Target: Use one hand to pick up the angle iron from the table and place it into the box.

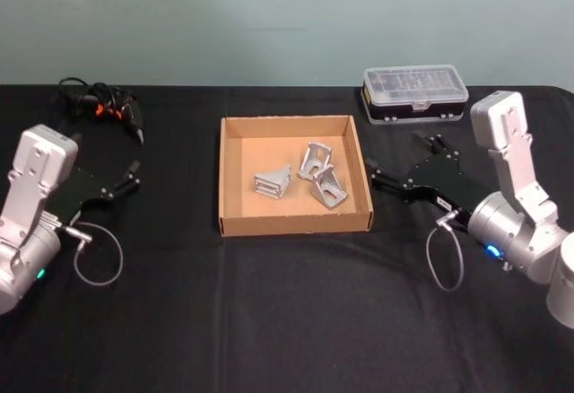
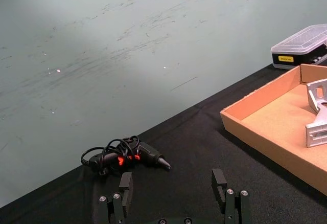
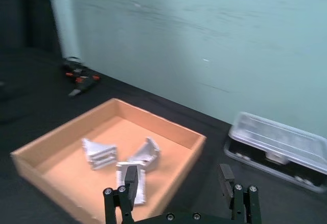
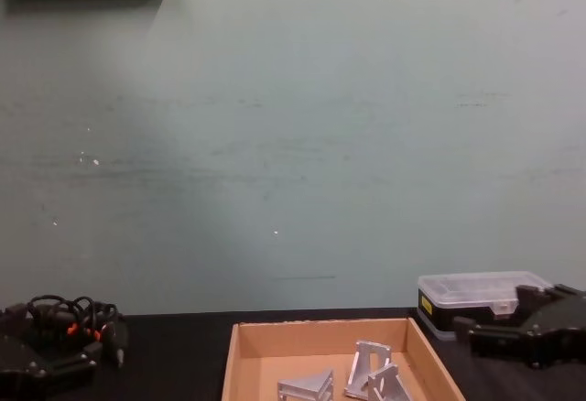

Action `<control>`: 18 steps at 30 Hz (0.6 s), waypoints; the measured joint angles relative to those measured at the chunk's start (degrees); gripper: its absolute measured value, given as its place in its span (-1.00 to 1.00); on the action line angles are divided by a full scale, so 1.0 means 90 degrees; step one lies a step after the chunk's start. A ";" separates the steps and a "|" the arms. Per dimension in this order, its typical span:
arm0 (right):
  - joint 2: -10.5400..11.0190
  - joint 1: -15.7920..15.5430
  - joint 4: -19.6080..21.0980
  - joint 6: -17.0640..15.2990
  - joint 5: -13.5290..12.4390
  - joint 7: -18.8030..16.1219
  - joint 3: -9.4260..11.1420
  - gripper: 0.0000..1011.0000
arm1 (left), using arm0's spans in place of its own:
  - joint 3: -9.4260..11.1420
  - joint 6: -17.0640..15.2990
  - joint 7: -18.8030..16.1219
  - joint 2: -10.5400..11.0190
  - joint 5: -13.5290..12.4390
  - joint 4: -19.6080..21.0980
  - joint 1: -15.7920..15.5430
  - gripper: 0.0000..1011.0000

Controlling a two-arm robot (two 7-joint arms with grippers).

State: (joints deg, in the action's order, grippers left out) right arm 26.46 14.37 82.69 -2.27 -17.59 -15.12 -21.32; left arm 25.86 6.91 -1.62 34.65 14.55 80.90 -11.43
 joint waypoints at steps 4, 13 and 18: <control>-0.0178 -0.0122 0.0065 -0.0119 0.0266 0.0519 0.0068 0.99 | 0.0000 0.0000 0.0000 0.0000 0.0000 0.0000 0.0000 1.00; -0.0432 -0.0092 0.0015 -0.0384 0.0511 0.0809 0.0067 0.99 | 0.0000 0.0000 0.0000 0.0000 0.0000 0.0000 0.0000 1.00; -0.0423 -0.0098 0.0019 -0.0382 0.0508 0.0809 0.0067 0.99 | 0.0000 0.0000 0.0000 0.0000 0.0000 0.0000 0.0000 1.00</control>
State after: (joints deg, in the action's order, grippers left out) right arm 22.65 13.49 82.86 -5.71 -13.01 -7.84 -20.72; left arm 25.86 6.90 -1.62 34.65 14.55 80.90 -11.43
